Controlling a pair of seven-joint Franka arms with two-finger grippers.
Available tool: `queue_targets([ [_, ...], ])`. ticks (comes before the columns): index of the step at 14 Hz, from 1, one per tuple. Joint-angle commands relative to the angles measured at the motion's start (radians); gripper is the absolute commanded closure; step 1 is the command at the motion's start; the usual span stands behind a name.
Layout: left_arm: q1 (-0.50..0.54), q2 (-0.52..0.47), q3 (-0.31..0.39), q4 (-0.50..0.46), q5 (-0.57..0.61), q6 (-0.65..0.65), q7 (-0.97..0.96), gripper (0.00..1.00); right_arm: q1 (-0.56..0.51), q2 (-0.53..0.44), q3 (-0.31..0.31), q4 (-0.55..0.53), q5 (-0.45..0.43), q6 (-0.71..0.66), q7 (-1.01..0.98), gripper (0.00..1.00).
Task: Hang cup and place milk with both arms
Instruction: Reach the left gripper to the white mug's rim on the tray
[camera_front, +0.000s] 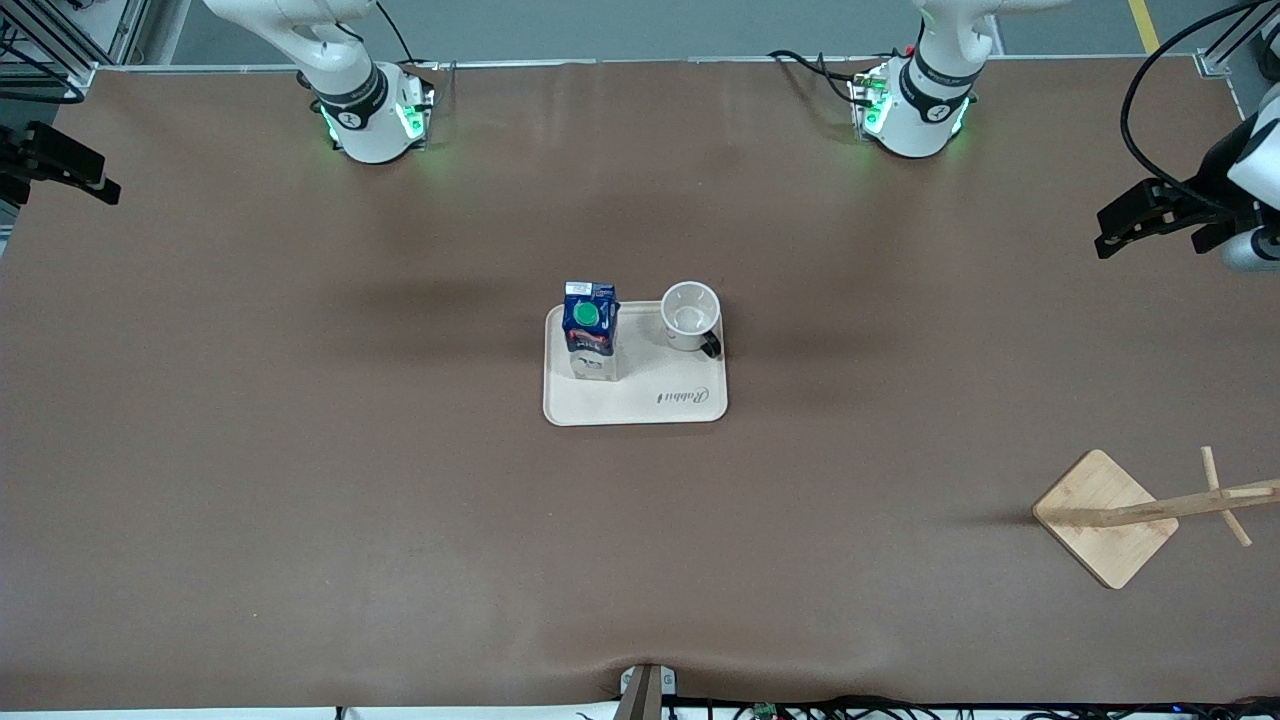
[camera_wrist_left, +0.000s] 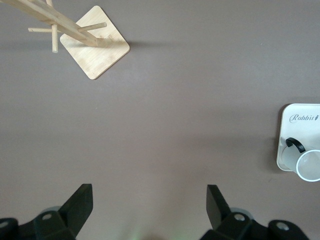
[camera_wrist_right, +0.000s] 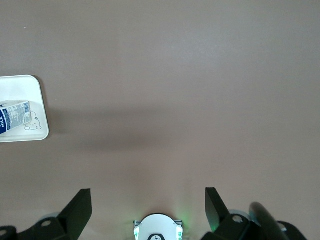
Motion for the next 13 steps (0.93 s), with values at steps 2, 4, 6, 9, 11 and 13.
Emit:
queue_targets([
  [2,-0.005,0.012,-0.006,0.017,-0.014,-0.014,-0.006,0.0,-0.009,-0.008,0.01,-0.007,-0.005,0.002,-0.01,0.0],
  [4,-0.014,0.04,-0.006,0.017,-0.012,-0.011,-0.009,0.0,-0.009,-0.008,0.01,-0.007,-0.005,0.0,-0.01,0.0],
  [6,-0.046,0.054,-0.036,-0.006,-0.012,-0.009,-0.082,0.0,-0.007,-0.008,0.012,-0.007,-0.005,0.002,-0.01,0.0],
  [9,-0.051,0.06,-0.114,-0.079,-0.024,0.096,-0.205,0.0,-0.009,0.0,0.012,-0.007,-0.005,0.002,-0.01,0.0],
  [11,-0.049,0.057,-0.182,-0.141,-0.024,0.144,-0.304,0.0,-0.009,0.0,0.012,-0.007,-0.004,0.002,-0.008,0.0],
  [13,-0.048,0.051,-0.257,-0.222,-0.012,0.219,-0.378,0.0,-0.009,0.001,0.012,-0.007,-0.004,0.0,-0.008,0.0],
])
